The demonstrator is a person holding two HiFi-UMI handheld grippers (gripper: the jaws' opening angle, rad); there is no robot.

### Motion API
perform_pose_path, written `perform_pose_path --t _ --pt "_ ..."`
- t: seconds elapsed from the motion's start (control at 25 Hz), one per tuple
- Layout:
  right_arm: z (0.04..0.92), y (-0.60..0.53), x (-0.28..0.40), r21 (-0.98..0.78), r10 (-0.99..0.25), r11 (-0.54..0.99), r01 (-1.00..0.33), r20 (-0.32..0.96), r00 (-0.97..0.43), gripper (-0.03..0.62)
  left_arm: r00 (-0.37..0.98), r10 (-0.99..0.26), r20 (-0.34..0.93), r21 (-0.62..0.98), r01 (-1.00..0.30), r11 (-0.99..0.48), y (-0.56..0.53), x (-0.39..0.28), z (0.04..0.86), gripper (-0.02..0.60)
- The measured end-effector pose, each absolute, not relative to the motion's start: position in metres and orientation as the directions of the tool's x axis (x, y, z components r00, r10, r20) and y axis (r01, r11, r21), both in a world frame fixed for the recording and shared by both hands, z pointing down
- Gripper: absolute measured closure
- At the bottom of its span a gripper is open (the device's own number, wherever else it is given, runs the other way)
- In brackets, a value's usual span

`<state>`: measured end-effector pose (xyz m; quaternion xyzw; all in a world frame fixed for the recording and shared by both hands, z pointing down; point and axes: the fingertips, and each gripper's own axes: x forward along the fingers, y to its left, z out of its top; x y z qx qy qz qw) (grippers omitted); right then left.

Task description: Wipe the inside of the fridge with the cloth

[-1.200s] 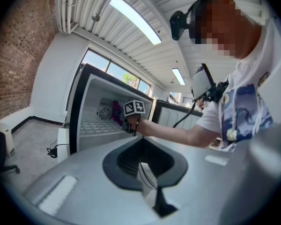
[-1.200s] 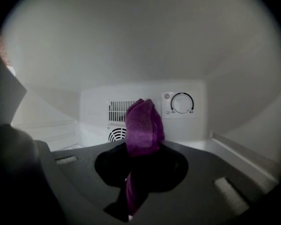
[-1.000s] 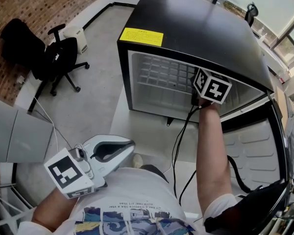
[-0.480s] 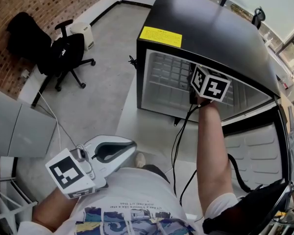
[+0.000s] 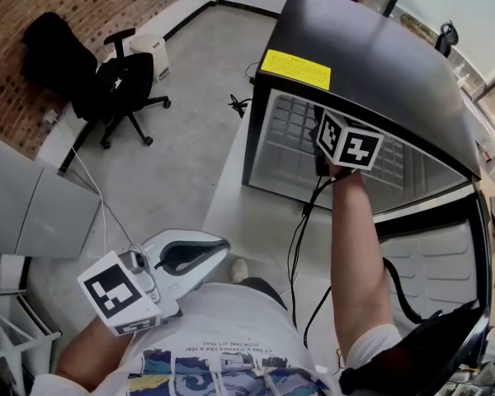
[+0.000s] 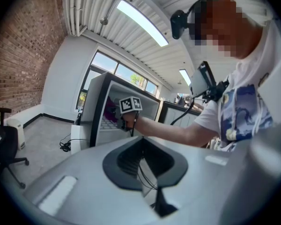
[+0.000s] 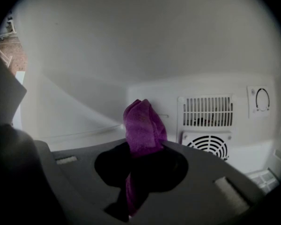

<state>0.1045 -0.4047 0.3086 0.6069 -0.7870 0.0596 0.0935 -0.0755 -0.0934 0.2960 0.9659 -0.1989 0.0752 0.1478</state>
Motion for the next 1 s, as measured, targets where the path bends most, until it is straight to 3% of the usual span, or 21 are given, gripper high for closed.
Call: perform_pose_path --t 1.0 --pt "0.314 -0.399 0.043 0.020 -0.858 0.477 -0.878 0.229 -0.461 0.540 0.892 -0.402 0.209 0.257 -0.446 -0.857 -0.097 -0.083 0.301 0.575"
